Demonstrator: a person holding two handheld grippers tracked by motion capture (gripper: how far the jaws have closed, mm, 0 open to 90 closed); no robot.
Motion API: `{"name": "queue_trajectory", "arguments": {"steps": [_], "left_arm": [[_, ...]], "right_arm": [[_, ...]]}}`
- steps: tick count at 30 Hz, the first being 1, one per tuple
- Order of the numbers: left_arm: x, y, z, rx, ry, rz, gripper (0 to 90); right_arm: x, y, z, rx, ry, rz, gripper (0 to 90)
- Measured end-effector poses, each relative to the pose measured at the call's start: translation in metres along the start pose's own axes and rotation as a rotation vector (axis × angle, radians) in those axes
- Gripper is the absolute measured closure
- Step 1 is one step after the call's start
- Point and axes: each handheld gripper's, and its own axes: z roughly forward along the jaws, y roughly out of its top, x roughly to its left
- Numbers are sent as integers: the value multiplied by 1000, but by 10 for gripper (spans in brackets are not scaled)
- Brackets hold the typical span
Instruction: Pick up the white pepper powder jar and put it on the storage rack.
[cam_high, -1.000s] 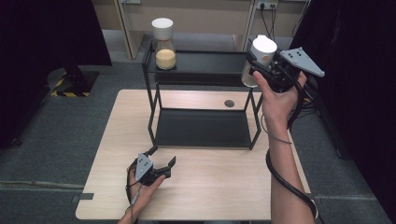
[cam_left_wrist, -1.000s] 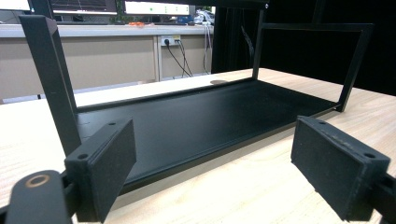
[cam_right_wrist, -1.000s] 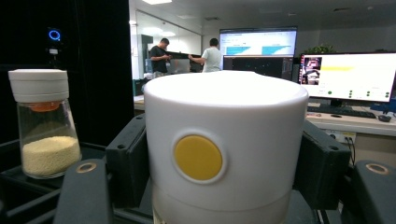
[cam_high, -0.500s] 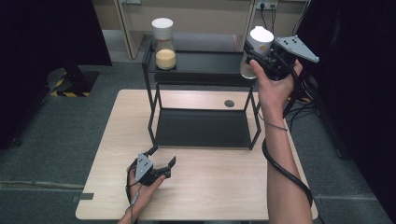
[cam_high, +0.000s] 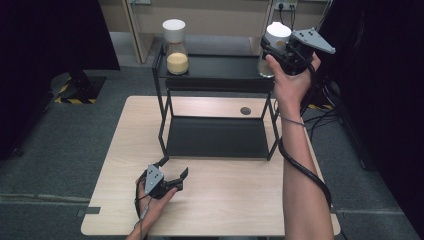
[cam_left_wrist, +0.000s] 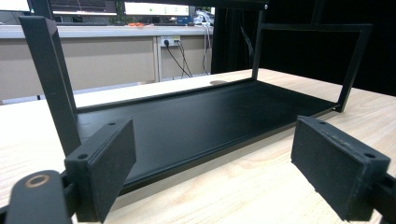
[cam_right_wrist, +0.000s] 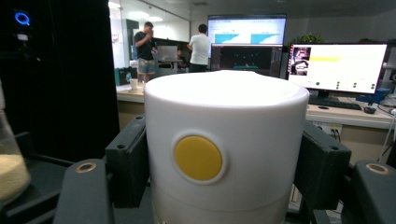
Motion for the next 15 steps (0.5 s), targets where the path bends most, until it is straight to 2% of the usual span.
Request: {"name": "queue_trajectory", "arguments": {"steps": [9,15], "left_arm": [[0,0,0,-3,1,2,134],[0,1,0,4,-2,4,134]], "right_arm": [[-4,5,21,50,-41,-5,308],[-8,7,29,57,-51,5,308]]}}
